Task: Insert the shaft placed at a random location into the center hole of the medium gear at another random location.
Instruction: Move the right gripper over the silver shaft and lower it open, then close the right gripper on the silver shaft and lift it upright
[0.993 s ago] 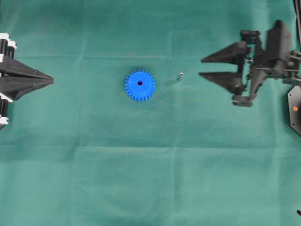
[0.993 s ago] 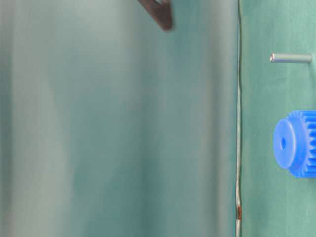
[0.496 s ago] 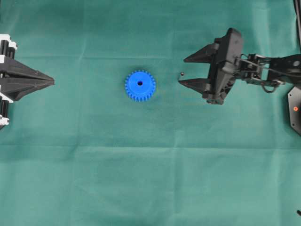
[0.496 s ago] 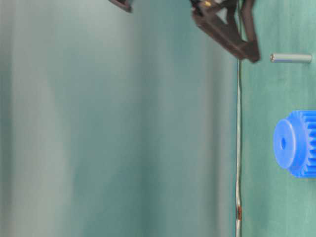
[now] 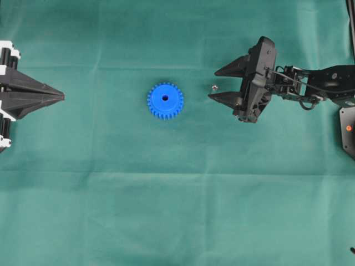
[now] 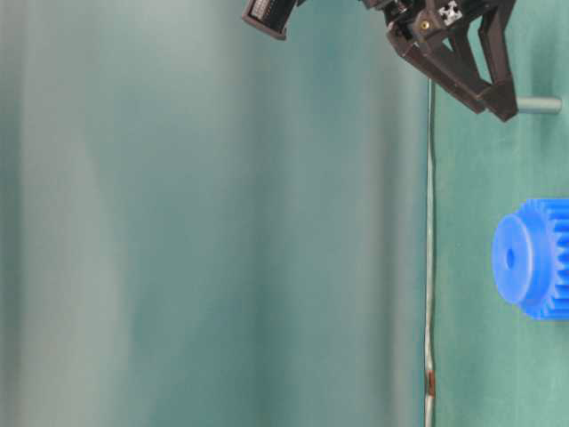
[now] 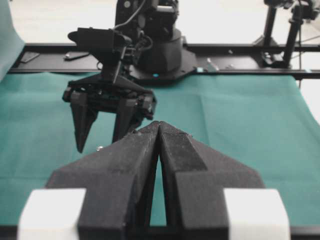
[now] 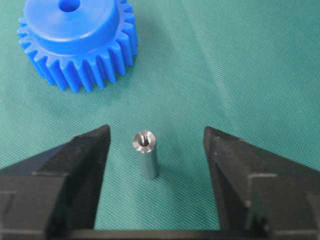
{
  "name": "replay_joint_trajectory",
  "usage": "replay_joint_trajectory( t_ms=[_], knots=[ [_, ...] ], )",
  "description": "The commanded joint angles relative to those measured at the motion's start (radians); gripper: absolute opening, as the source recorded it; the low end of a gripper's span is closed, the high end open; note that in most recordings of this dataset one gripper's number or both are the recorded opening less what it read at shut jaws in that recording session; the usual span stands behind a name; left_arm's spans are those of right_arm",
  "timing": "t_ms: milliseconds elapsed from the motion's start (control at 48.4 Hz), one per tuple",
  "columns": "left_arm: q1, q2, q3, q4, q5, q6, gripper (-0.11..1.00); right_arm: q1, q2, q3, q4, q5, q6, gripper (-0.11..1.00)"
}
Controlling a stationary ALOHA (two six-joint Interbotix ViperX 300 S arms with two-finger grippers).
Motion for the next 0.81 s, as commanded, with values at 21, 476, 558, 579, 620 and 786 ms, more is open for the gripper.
replay_joint_trajectory(
  t_ms=[21,476,558,579,620,786],
  knots=[
    [0.0,0.005,-0.025,0.003,-0.003,0.0,0.0,-0.003,-0.011,-0.017,0.0,-0.011,-0.006,0.65],
    [-0.002,0.005,-0.025,0.003,-0.003,-0.002,0.0,-0.003,-0.011,-0.017,-0.011,-0.011,-0.011,0.14],
    [0.0,0.005,-0.025,0.003,-0.005,-0.002,0.0,-0.002,-0.012,-0.017,-0.011,-0.011,-0.011,0.14],
    [0.0,0.005,-0.025,0.003,-0.003,-0.002,0.0,-0.002,-0.012,-0.018,-0.009,-0.011,-0.011,0.14],
    [-0.002,0.005,-0.026,0.003,-0.005,-0.002,0.0,-0.002,-0.017,-0.018,-0.009,-0.006,-0.008,0.14],
    [0.0,0.005,-0.026,0.003,-0.003,-0.002,0.0,0.002,-0.095,-0.035,-0.009,0.084,0.0,0.14]
  ],
)
